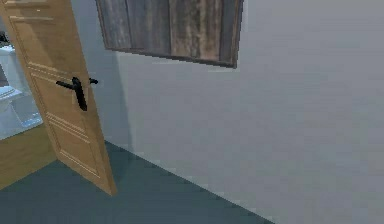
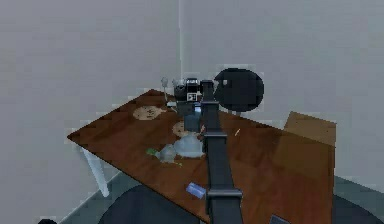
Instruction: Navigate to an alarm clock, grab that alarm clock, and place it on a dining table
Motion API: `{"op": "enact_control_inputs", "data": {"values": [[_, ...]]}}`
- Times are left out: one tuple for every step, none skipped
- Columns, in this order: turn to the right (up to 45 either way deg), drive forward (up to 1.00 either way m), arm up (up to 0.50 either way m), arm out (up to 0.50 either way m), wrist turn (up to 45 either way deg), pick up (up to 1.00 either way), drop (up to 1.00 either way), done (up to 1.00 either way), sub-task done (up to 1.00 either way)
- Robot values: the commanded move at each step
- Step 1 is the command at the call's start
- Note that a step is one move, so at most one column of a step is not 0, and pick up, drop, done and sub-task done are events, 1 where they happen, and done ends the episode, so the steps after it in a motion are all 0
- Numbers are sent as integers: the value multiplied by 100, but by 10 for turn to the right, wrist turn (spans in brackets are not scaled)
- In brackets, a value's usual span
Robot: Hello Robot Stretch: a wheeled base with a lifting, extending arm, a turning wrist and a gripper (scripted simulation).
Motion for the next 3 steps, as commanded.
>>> {"op": "enact_control_inputs", "data": {"values": [[0,0,-32,0,0,0,0,0,0],[0,0,0,0,0,0,100,0,0],[0,0,10,0,0,0,0,0,0]]}}
